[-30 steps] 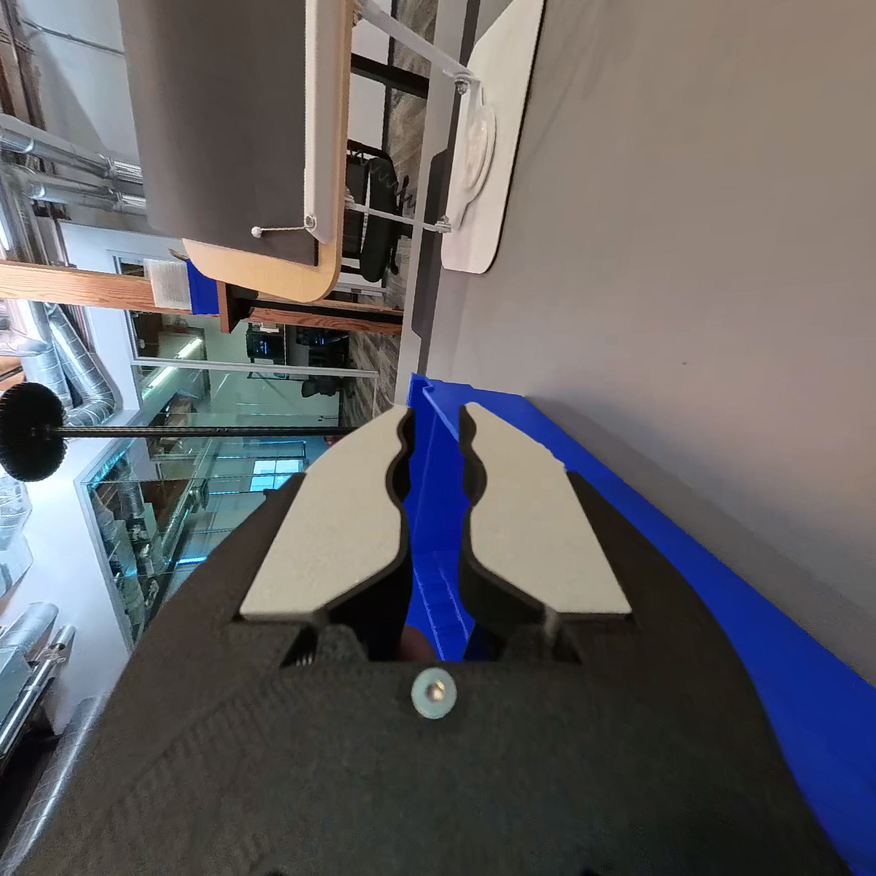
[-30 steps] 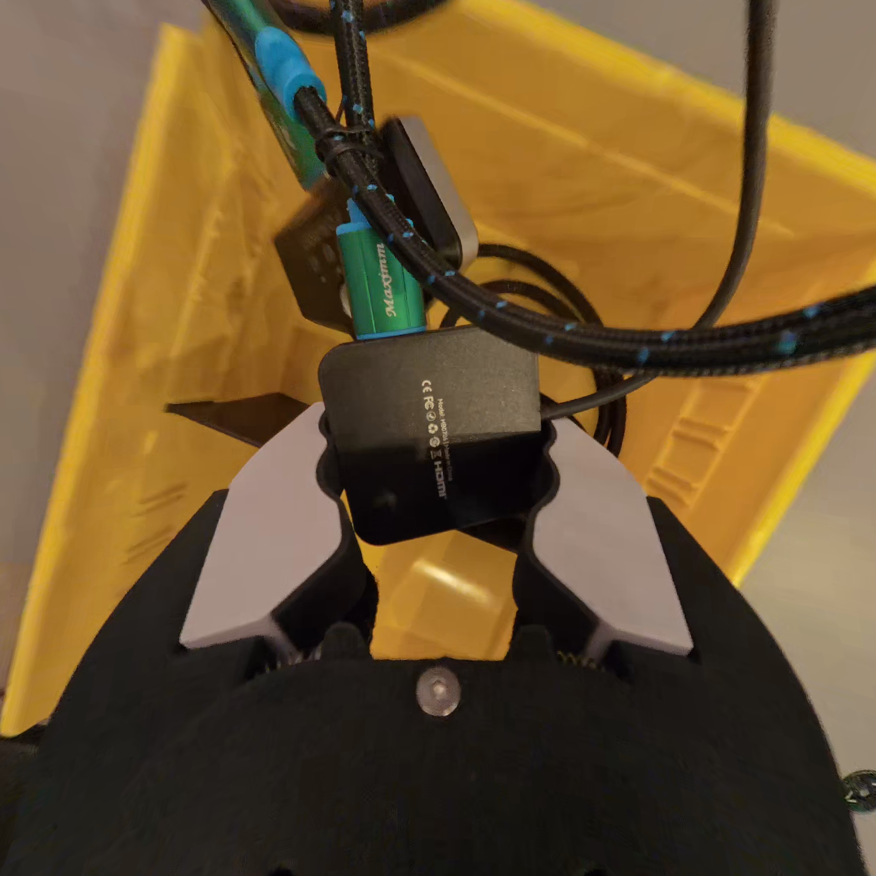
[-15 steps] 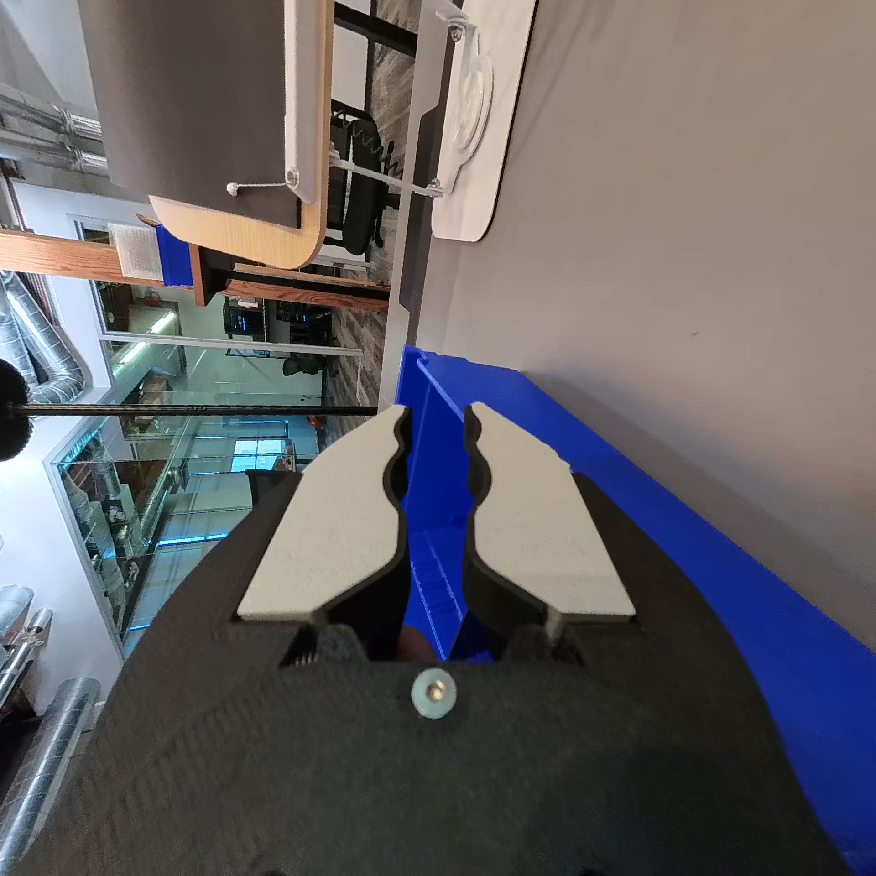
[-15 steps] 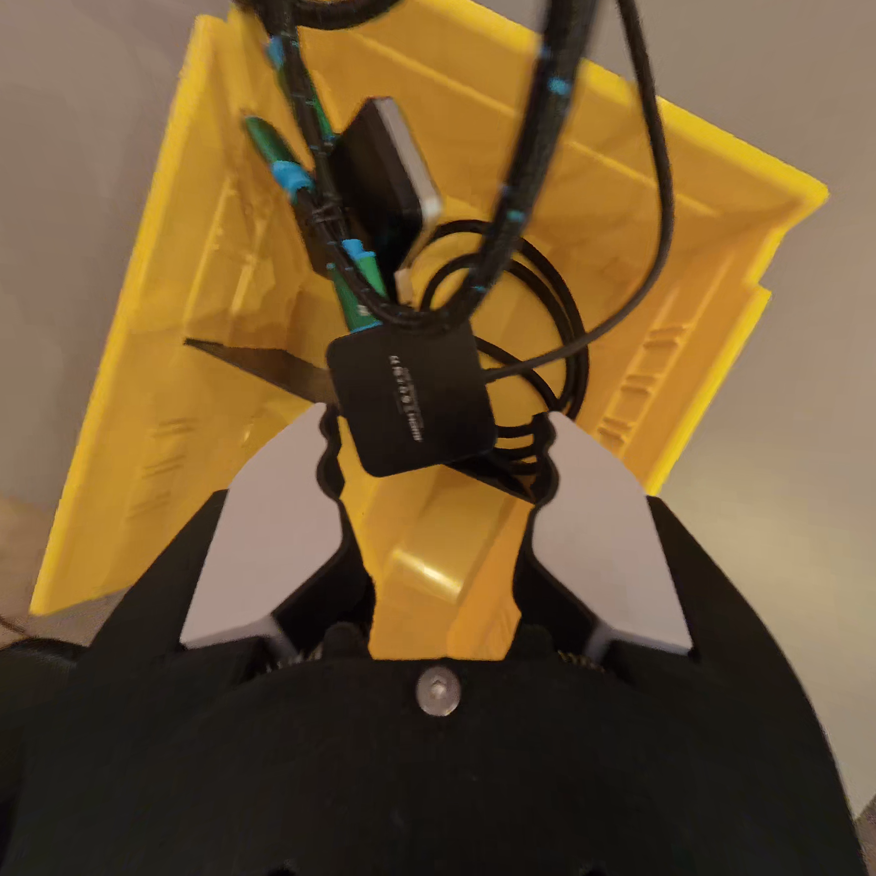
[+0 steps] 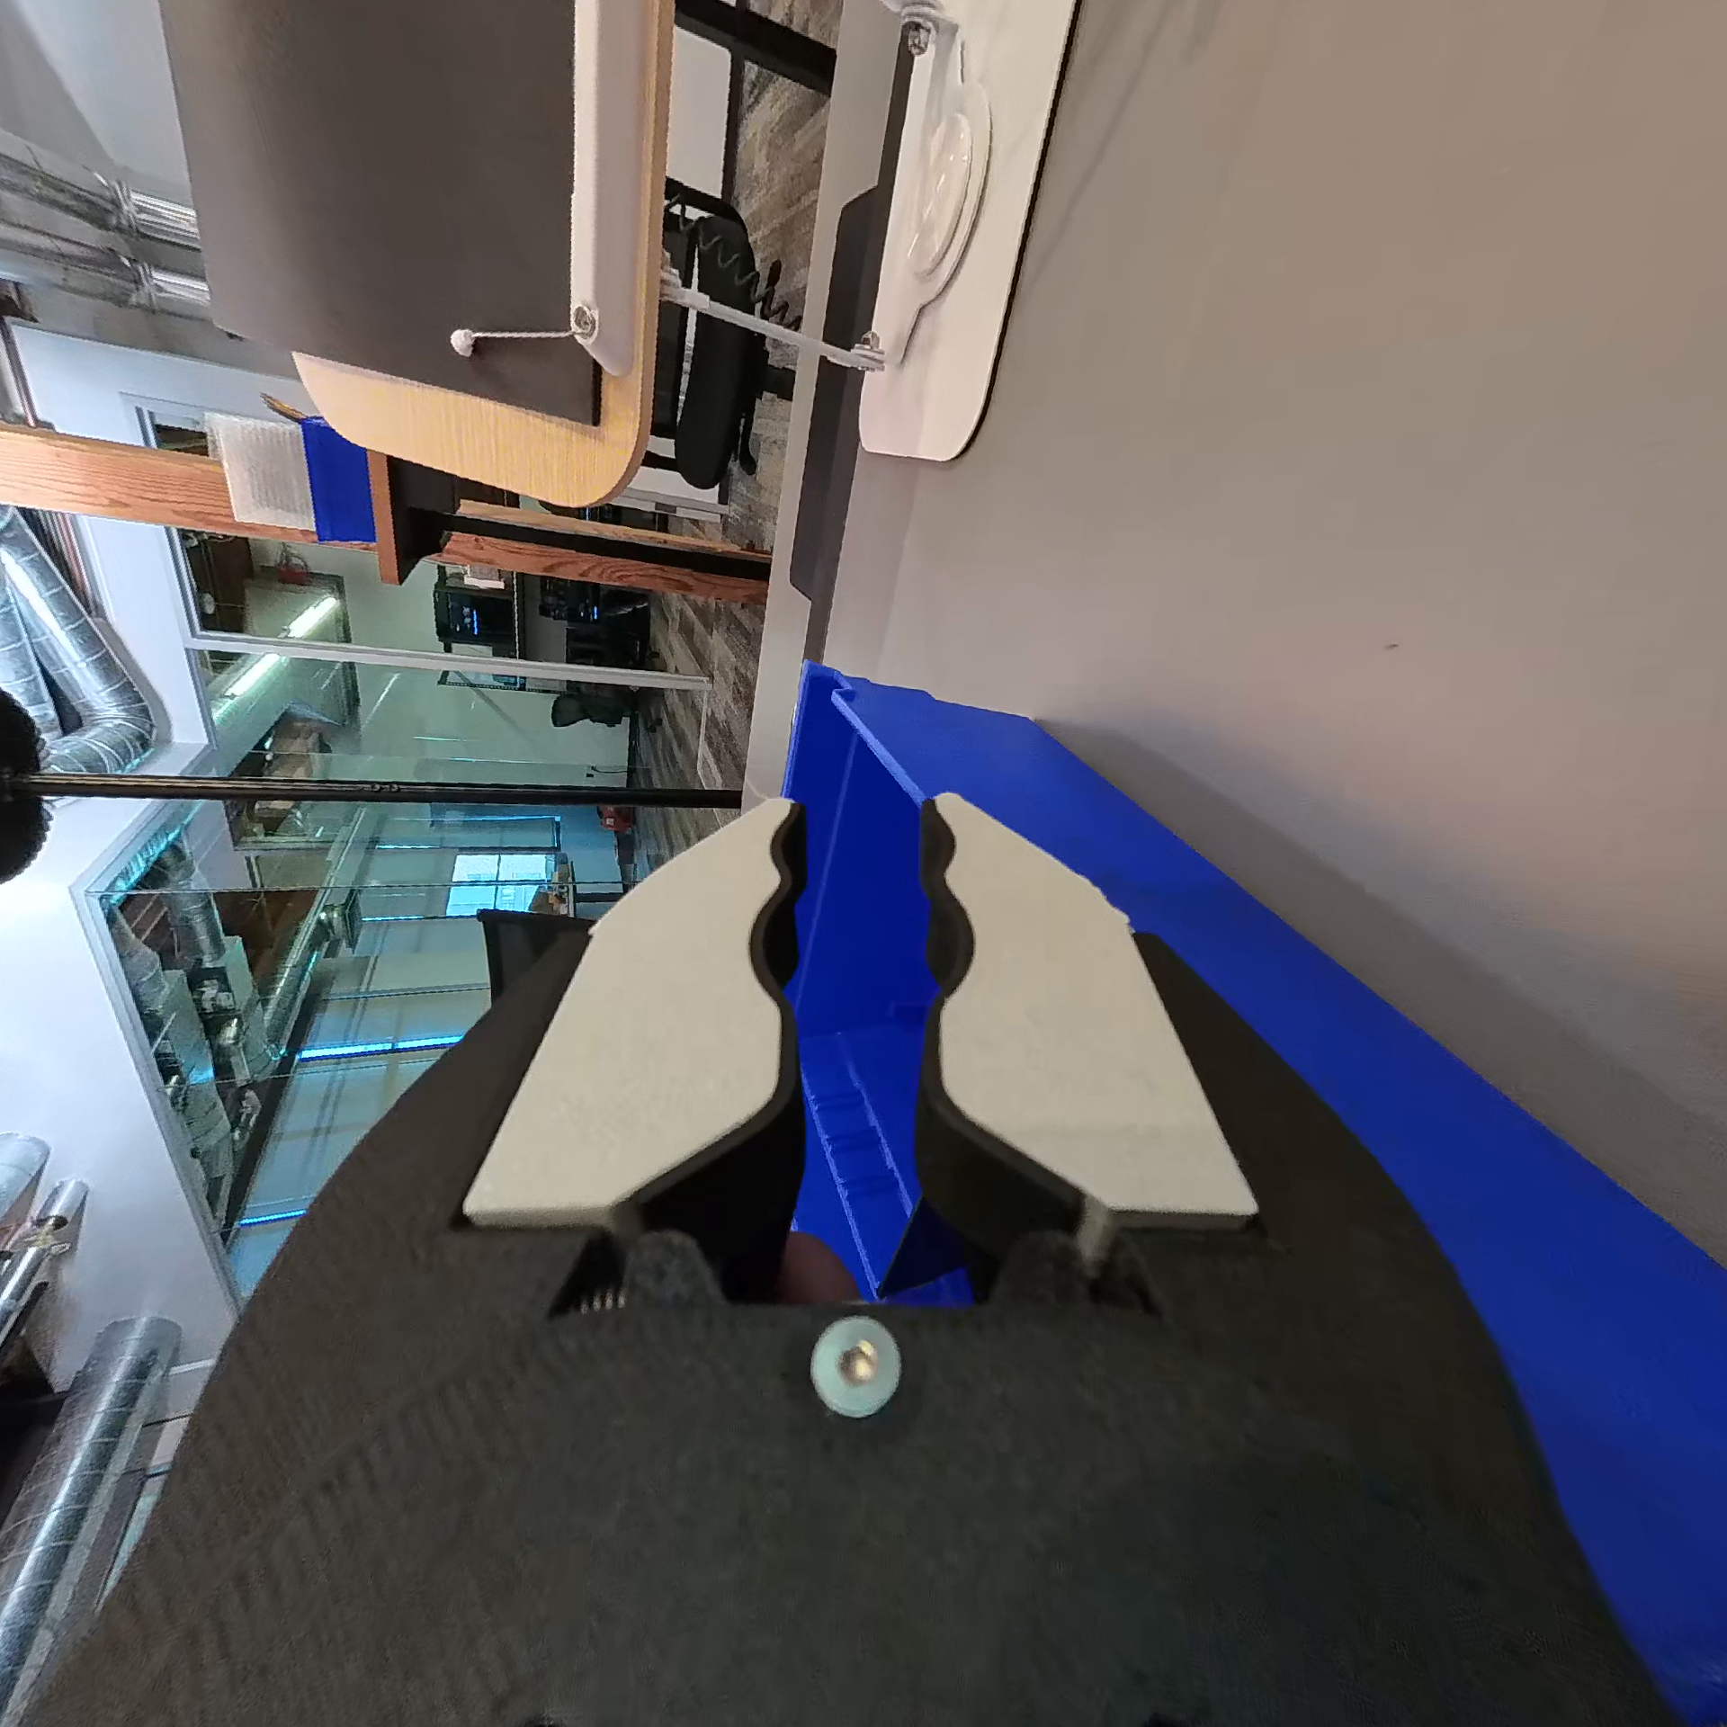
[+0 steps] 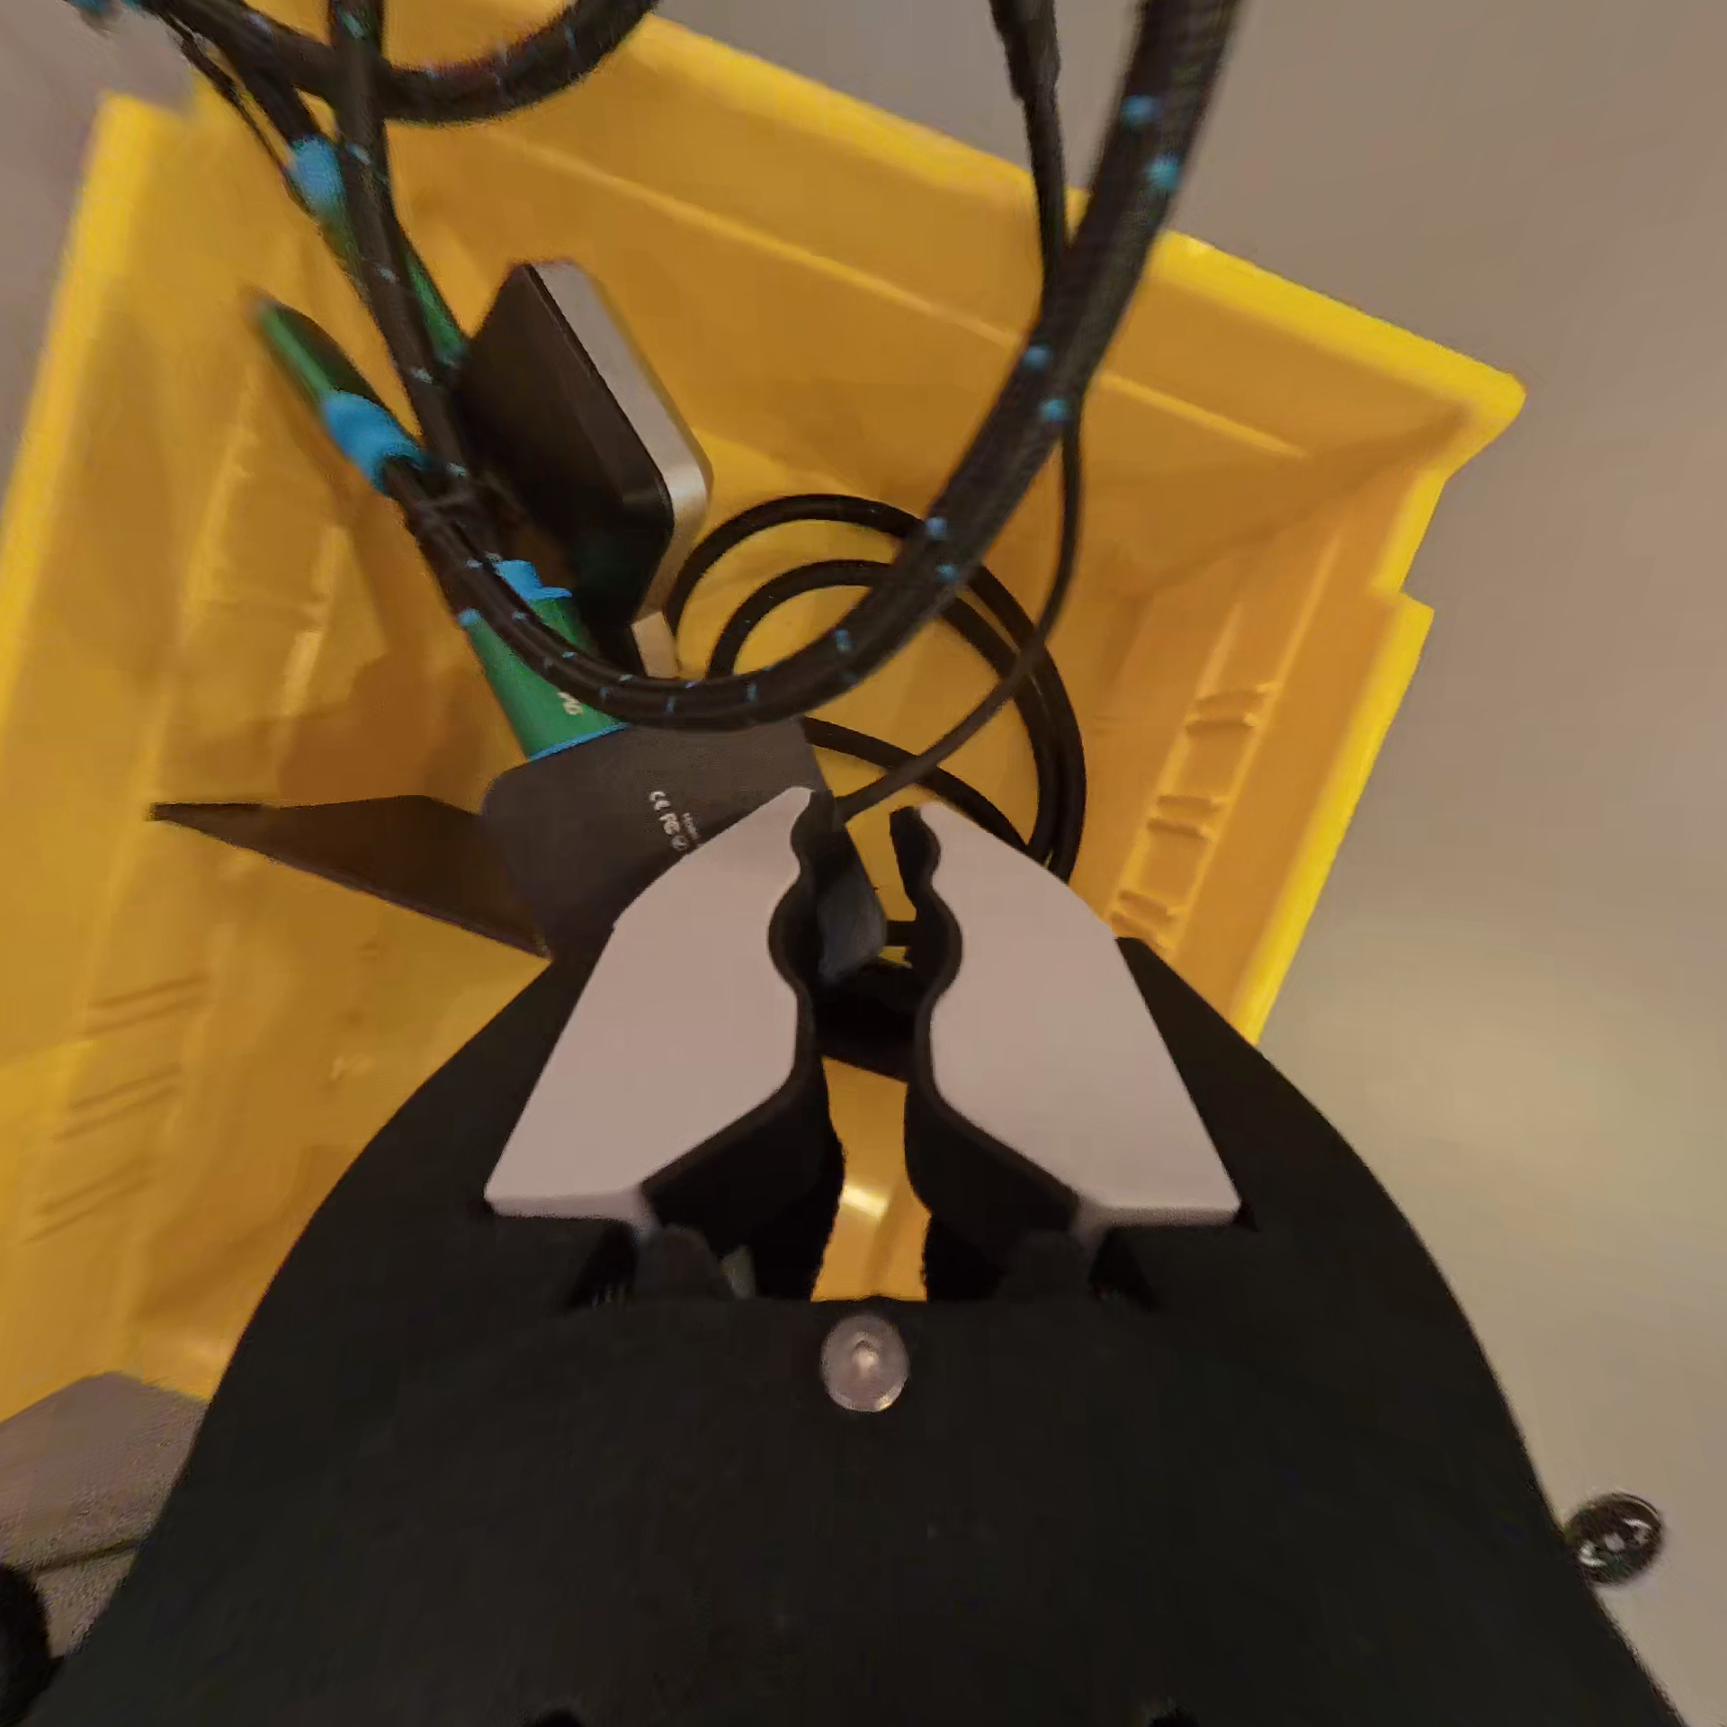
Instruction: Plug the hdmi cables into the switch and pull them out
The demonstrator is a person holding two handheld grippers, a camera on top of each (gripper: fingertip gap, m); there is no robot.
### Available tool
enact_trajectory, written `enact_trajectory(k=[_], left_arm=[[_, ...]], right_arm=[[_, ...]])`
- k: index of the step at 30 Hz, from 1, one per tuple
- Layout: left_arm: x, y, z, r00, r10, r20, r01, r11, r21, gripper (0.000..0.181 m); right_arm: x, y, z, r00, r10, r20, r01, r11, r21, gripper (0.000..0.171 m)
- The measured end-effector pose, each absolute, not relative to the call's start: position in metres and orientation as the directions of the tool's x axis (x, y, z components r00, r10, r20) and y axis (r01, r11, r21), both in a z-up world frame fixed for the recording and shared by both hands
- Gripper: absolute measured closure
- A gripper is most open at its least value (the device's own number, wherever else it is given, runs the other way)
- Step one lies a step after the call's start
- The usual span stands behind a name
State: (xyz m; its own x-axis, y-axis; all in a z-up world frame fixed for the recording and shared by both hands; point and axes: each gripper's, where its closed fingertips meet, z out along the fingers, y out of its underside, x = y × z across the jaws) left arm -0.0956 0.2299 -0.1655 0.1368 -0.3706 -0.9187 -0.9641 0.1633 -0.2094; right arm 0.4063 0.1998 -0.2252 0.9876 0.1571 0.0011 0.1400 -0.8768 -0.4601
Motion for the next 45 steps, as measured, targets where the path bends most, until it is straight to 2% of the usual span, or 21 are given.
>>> enact_trajectory(k=[1,4,9,11,13,15,17,20,23,26,31,32,35,37,40,43,45], left_arm=[[-0.095,0.23,-0.166,0.137,-0.372,-0.918,-0.964,0.162,-0.209,0.159],[-0.095,0.23,-0.166,0.134,-0.371,-0.919,-0.965,0.161,-0.206,0.159],[-0.098,0.231,-0.166,0.14,-0.372,-0.918,-0.966,0.153,-0.21,0.157],[-0.1,0.232,-0.166,0.143,-0.372,-0.917,-0.966,0.148,-0.211,0.157],[-0.102,0.234,-0.164,0.148,-0.369,-0.917,-0.966,0.143,-0.214,0.156],[-0.104,0.235,-0.163,0.156,-0.368,-0.917,-0.966,0.138,-0.22,0.157],[-0.106,0.236,-0.162,0.163,-0.371,-0.914,-0.965,0.133,-0.226,0.156],[-0.106,0.236,-0.163,0.16,-0.37,-0.915,-0.966,0.132,-0.222,0.156],[-0.107,0.235,-0.161,0.161,-0.366,-0.917,-0.966,0.132,-0.223,0.156],[-0.111,0.237,-0.158,0.177,-0.366,-0.914,-0.965,0.119,-0.235,0.155],[-0.121,0.242,-0.163,0.192,-0.392,-0.9,-0.967,0.082,-0.242,0.15],[-0.123,0.243,-0.163,0.192,-0.396,-0.898,-0.967,0.077,-0.241,0.149],[-0.135,0.246,-0.156,0.225,-0.395,-0.891,-0.962,0.055,-0.267,0.145],[-0.149,0.251,-0.149,0.282,-0.4,-0.872,-0.949,0.018,-0.315,0.142],[-0.181,0.263,-0.144,0.39,-0.417,-0.821,-0.917,-0.095,-0.387,0.136],[-0.226,0.264,-0.169,0.544,-0.517,-0.66,-0.839,-0.345,-0.421,0.103],[-0.255,0.267,-0.17,0.596,-0.483,-0.641,-0.801,-0.41,-0.437,0.101]], right_arm=[[0.408,0.201,-0.231,0.987,0.16,0.022,0.153,-0.885,-0.44,0.158],[0.413,0.204,-0.253,0.986,0.156,0.063,0.168,-0.916,-0.365,0.16],[0.421,0.2,-0.255,0.968,0.203,0.151,0.235,-0.941,-0.244,0.159],[0.42,0.201,-0.238,0.967,0.194,0.165,0.237,-0.923,-0.304,0.158],[0.411,0.2,-0.217,0.963,0.219,0.159,0.263,-0.891,-0.37,0.149],[0.394,0.196,-0.198,0.947,0.294,0.132,0.321,-0.839,-0.439,0.144],[0.372,0.186,-0.19,0.919,0.39,0.062,0.374,-0.808,-0.455,0.14],[0.37,0.177,-0.207,0.897,0.435,0.08,0.434,-0.828,-0.356,0.144],[0.373,0.178,-0.229,0.925,0.38,0.023,0.368,-0.876,-0.311,0.15],[0.376,0.18,-0.24,0.942,0.336,-0.026,0.314,-0.903,-0.294,0.149],[0.378,0.178,-0.25,0.94,0.332,-0.074,0.313,-0.93,-0.193,0.146],[0.379,0.178,-0.248,0.938,0.342,-0.065,0.325,-0.927,-0.185,0.144],[0.38,0.178,-0.23,0.936,0.352,-0.025,0.336,-0.909,-0.248,0.118],[0.382,0.177,-0.214,0.935,0.355,0.017,0.343,-0.889,-0.304,0.112],[0.393,0.166,-0.195,0.948,0.316,0.037,0.307,-0.88,-0.363,0.111],[0.418,0.151,-0.188,0.969,0.241,0.053,0.243,-0.89,-0.386,0.111],[0.435,0.137,-0.193,0.978,0.203,0.054,0.209,-0.907,-0.367,0.107]])
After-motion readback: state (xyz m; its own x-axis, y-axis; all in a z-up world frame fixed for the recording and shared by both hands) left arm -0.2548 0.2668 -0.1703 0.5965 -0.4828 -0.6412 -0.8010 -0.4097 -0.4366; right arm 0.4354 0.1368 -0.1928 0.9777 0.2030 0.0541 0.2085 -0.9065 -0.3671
